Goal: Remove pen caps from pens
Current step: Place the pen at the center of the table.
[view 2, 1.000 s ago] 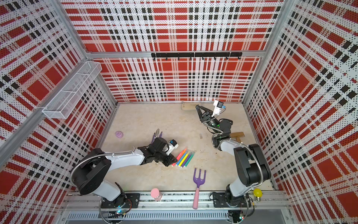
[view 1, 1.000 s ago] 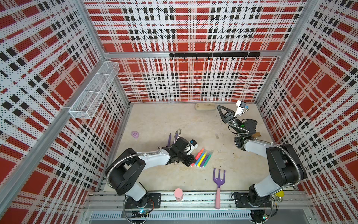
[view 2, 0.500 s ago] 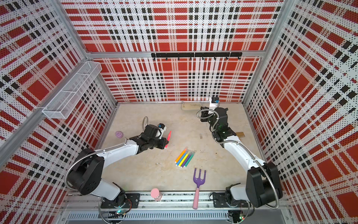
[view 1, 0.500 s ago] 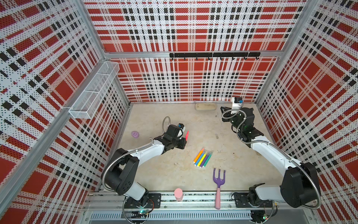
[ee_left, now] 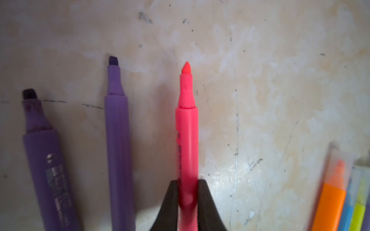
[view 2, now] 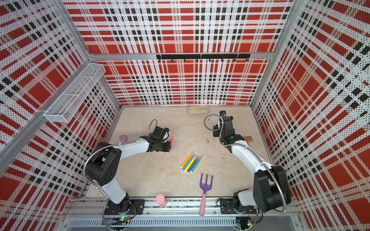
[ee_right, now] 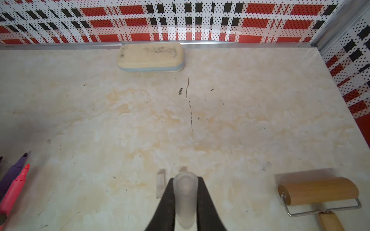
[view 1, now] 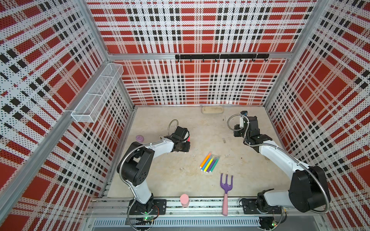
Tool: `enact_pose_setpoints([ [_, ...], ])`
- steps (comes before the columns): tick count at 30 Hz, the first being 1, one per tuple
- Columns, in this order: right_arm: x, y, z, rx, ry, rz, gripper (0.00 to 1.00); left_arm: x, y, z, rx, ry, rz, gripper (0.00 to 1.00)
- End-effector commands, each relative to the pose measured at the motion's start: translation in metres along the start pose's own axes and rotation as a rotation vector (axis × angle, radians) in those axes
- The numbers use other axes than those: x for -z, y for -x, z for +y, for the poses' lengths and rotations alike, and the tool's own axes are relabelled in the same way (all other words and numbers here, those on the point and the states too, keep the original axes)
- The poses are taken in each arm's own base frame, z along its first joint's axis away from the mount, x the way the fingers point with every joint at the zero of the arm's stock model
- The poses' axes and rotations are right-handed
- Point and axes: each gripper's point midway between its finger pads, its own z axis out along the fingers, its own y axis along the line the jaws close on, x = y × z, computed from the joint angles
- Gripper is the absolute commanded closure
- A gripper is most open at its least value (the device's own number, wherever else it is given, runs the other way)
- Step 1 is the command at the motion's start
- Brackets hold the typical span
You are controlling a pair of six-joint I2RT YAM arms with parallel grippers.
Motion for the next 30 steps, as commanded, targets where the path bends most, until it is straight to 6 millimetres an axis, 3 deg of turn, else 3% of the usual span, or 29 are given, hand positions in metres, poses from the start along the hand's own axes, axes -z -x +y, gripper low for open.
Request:
enact_pose_setpoints([
  [1, -0.005, 0.002, 0.001, 0.018, -0.002, 0.006, 1.00, -0.002, 0.006, 0.006, 0.003, 0.030, 0.003, 0.88],
  [11, -0.015, -0.004, -0.002, 0.025, -0.027, 0.031, 1.00, -0.006, 0.004, 0.016, 0.021, 0.060, 0.011, 0.79],
  [18, -0.022, -0.007, 0.000, 0.027, -0.019, 0.046, 1.00, 0.003, 0.011, 0.016, 0.027, 0.067, -0.024, 0.70],
  [26, -0.032, -0.016, -0.005, 0.028, -0.030, 0.082, 1.00, 0.024, 0.033, -0.004, -0.006, 0.001, -0.108, 0.63],
  [30, -0.054, -0.038, -0.019, 0.029, -0.081, 0.177, 1.00, 0.038, 0.042, -0.018, -0.042, -0.027, -0.153, 0.60],
])
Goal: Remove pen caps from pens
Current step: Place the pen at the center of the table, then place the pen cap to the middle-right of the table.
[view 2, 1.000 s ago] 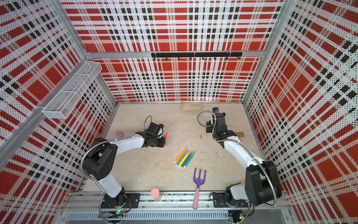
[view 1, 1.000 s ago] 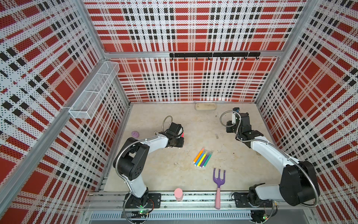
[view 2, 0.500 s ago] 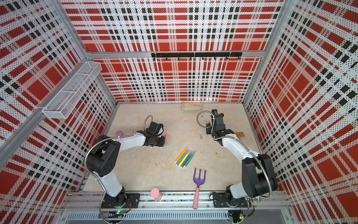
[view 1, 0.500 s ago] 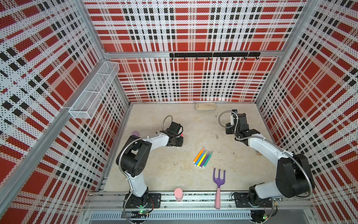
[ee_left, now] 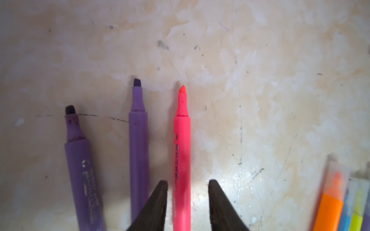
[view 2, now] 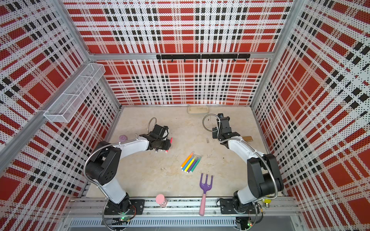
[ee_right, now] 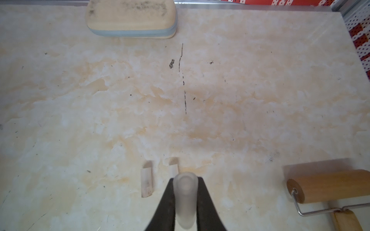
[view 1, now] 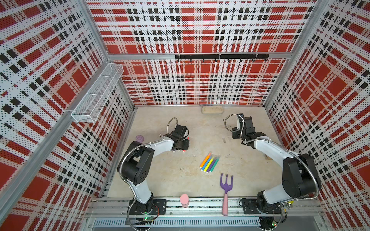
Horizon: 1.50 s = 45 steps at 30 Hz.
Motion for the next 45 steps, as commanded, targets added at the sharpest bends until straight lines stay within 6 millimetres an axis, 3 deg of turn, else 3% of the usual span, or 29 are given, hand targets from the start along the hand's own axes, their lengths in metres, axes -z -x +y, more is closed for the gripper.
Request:
enact_pose_setpoints([
  [1, -0.020, -0.007, -0.009, 0.012, -0.039, 0.055, 1.00, 0.023, 0.028, -0.019, -0.038, -0.047, -0.101, 0.59],
  [7, -0.049, -0.027, 0.000, 0.025, -0.011, 0.146, 0.99, 0.055, 0.043, -0.038, -0.080, -0.088, -0.182, 0.54],
  [11, -0.057, -0.038, -0.003, 0.044, -0.030, 0.198, 0.98, 0.076, 0.050, -0.047, -0.094, -0.123, -0.232, 0.52],
  [15, -0.059, -0.045, -0.006, 0.058, -0.050, 0.225, 0.96, 0.084, 0.046, -0.059, -0.117, -0.165, -0.243, 0.49],
  [22, -0.062, -0.053, -0.007, 0.071, -0.053, 0.255, 0.91, 0.070, 0.013, -0.087, -0.206, -0.230, -0.156, 0.48],
  [31, -0.065, -0.059, -0.006, 0.087, -0.063, 0.274, 0.82, 0.062, -0.013, -0.121, -0.294, -0.324, -0.080, 0.46],
  [38, -0.062, -0.058, -0.005, 0.096, -0.060, 0.266, 0.69, 0.036, -0.044, -0.131, -0.380, -0.293, 0.049, 0.46],
  [45, -0.059, -0.055, -0.004, 0.094, -0.058, 0.252, 0.66, 0.027, -0.056, -0.146, -0.422, -0.309, 0.086, 0.46],
])
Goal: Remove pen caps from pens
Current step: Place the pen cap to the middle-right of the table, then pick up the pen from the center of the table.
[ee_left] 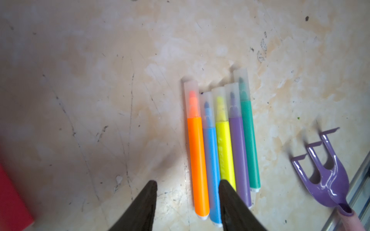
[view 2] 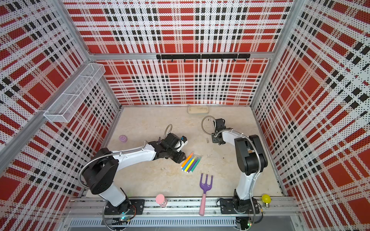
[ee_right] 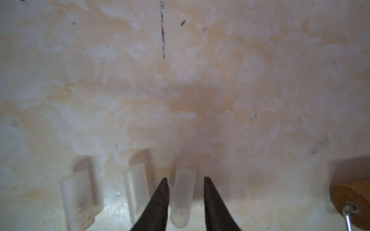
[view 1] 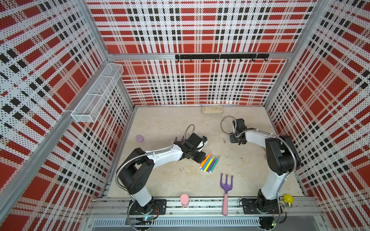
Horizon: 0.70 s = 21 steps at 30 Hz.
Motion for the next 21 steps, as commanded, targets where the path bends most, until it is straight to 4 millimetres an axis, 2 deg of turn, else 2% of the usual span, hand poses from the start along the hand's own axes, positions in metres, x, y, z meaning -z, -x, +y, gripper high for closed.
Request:
enact_pose_setpoints([
  [1, 0.008, 0.013, 0.001, 0.000, 0.000, -0.051, 0.66, -0.001, 0.011, -0.010, -0.040, -0.010, -0.007, 0.46],
  [8, 0.029, 0.025, 0.001, -0.006, 0.003, -0.116, 0.62, -0.017, 0.004, -0.008, -0.049, 0.022, 0.040, 0.46],
  [13, 0.046, 0.034, 0.001, -0.016, 0.024, -0.177, 0.61, -0.026, 0.004, 0.002, -0.044, 0.079, 0.051, 0.48],
  [21, 0.055, 0.038, -0.001, -0.026, 0.023, -0.209, 0.61, -0.036, -0.004, 0.002, -0.037, 0.073, 0.080, 0.50],
])
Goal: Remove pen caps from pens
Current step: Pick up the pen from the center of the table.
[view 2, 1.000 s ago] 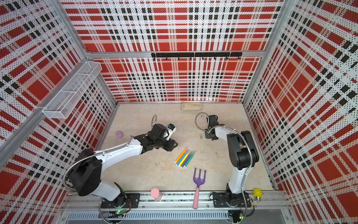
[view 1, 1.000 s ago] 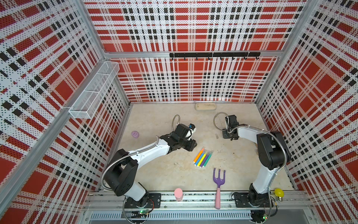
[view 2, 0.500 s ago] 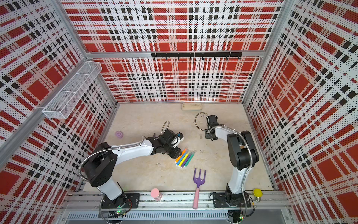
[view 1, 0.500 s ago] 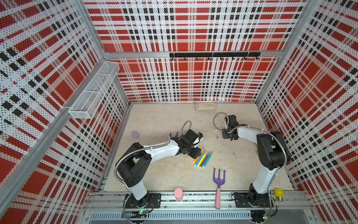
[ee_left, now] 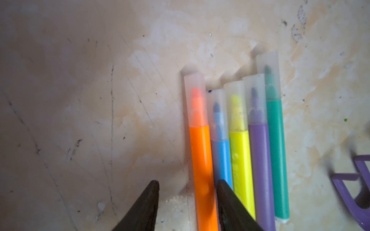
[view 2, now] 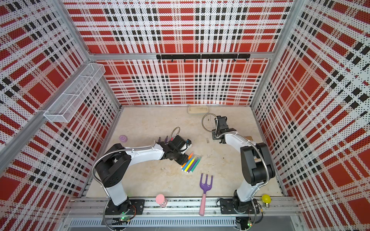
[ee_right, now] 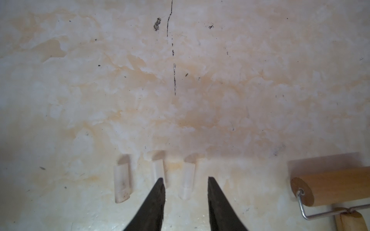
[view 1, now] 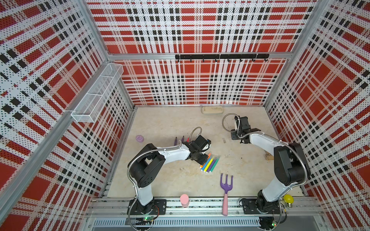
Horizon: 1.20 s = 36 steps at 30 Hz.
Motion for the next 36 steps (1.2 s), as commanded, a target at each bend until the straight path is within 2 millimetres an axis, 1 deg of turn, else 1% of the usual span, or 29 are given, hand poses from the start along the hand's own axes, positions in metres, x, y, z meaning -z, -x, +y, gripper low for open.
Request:
enact_pose_setpoints([
  [1, 0.007, 0.010, 0.001, -0.007, 0.004, -0.049, 0.61, -0.001, 0.009, -0.003, -0.013, 0.006, -0.010, 0.51],
  [9, 0.011, 0.012, -0.002, -0.010, -0.007, -0.062, 0.61, -0.007, -0.001, -0.001, -0.011, 0.015, 0.025, 0.54],
  [11, 0.011, 0.012, -0.002, -0.012, -0.008, -0.062, 0.61, -0.008, -0.006, 0.000, -0.007, 0.021, 0.042, 0.55],
  [18, 0.009, 0.018, -0.003, -0.018, -0.017, -0.075, 0.61, -0.007, -0.019, 0.004, 0.000, 0.043, 0.073, 0.56],
  [21, 0.010, 0.021, -0.003, -0.019, -0.019, -0.081, 0.61, -0.007, -0.024, 0.003, 0.004, 0.043, 0.082, 0.57],
  [27, 0.010, 0.018, -0.004, -0.020, -0.021, -0.079, 0.60, -0.007, -0.034, -0.003, 0.006, 0.041, 0.103, 0.57],
  [30, 0.008, 0.017, -0.003, -0.022, -0.019, -0.074, 0.61, -0.008, -0.035, -0.006, 0.004, 0.031, 0.110, 0.64],
  [36, 0.006, 0.017, -0.003, -0.019, -0.020, -0.070, 0.60, -0.008, -0.039, -0.007, 0.002, 0.037, 0.128, 0.64],
])
